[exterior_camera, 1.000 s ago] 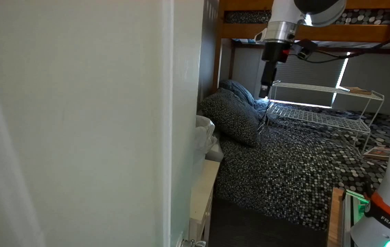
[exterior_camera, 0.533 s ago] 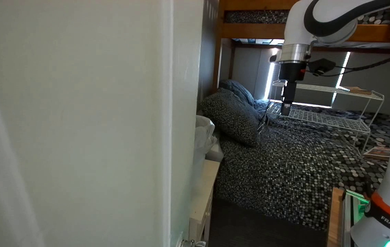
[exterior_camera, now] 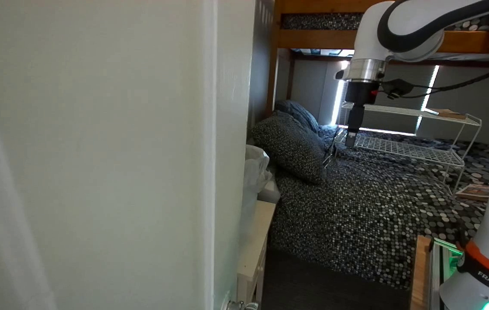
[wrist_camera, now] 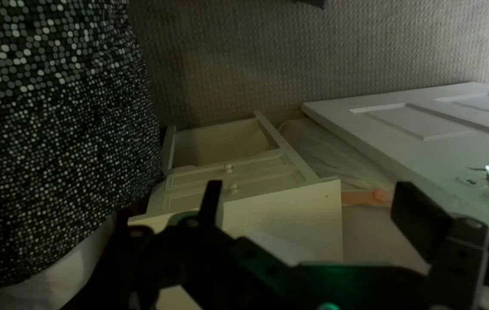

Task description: Open the topmost drawer on the white cabinet

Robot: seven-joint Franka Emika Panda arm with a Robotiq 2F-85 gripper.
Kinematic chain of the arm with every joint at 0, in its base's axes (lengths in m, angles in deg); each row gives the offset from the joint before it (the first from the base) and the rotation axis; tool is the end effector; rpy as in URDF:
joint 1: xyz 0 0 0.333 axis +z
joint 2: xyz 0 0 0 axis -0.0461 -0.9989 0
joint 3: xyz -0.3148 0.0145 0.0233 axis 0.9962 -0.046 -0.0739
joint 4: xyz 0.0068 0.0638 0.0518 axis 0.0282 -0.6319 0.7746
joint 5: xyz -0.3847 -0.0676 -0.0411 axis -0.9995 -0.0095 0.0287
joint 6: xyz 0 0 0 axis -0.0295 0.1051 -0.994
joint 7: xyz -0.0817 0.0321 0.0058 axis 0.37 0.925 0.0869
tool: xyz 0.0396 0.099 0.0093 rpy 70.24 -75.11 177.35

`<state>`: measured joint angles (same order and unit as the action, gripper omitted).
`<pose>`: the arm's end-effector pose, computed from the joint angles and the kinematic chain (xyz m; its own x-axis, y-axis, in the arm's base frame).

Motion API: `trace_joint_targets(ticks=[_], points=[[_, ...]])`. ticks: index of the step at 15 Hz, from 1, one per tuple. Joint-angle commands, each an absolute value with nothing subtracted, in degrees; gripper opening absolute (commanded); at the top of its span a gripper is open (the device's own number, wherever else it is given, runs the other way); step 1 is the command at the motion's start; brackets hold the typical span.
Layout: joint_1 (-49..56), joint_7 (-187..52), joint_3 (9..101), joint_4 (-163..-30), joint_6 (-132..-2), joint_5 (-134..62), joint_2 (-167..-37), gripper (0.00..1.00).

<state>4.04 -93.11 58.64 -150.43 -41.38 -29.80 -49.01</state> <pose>0.3527 -0.0368 0.4756 0.9655 0.2578 0.0376 0.2605 -0.9567 -0.1298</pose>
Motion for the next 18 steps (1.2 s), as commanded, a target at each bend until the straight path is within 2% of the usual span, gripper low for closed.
trace_joint_targets(ticks=[1,5,6,11,15,18], points=[[3.4,-92.1,58.3,-157.4,-55.2,-30.7,-52.2,1.0],[3.8,-93.6,58.6,-166.3,-73.9,-31.0,-56.4,1.0],[5.3,-95.0,59.6,-162.5,-77.4,-29.7,-63.4,1.0],[7.7,-98.3,61.0,-163.7,-95.6,-27.5,-77.5,1.0],[11.5,-104.6,60.5,-163.7,-105.2,-16.3,-90.1,1.0],[10.0,-112.7,53.0,-162.9,-106.8,-2.1,-94.4,1.0]])
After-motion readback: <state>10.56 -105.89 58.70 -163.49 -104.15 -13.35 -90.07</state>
